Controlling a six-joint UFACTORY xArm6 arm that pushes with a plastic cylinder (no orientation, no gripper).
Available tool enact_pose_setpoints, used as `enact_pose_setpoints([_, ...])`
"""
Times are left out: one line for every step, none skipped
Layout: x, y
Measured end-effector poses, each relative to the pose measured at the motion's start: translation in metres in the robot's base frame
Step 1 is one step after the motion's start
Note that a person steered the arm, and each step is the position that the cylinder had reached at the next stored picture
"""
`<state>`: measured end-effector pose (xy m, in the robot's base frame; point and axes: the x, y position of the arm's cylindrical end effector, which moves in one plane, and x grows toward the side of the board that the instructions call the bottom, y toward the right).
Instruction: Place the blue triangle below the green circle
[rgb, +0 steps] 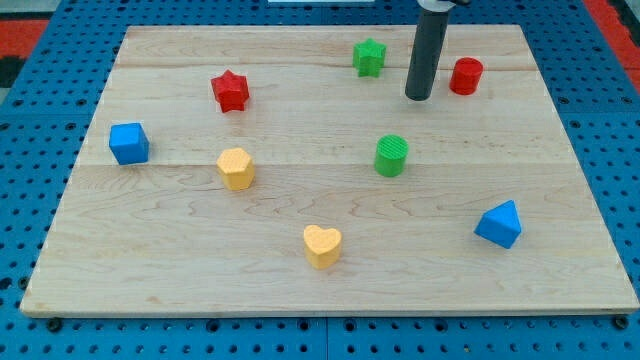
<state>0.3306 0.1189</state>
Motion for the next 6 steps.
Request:
enact_pose_setpoints([0.066, 0.014])
enact_pose_setpoints([0.116, 0.095])
enact_pose_setpoints([0.195, 0.123])
enact_pose_setpoints([0.196, 0.081])
enact_pose_setpoints([0.181, -0.010])
enact_pose_setpoints([0.186, 0.057])
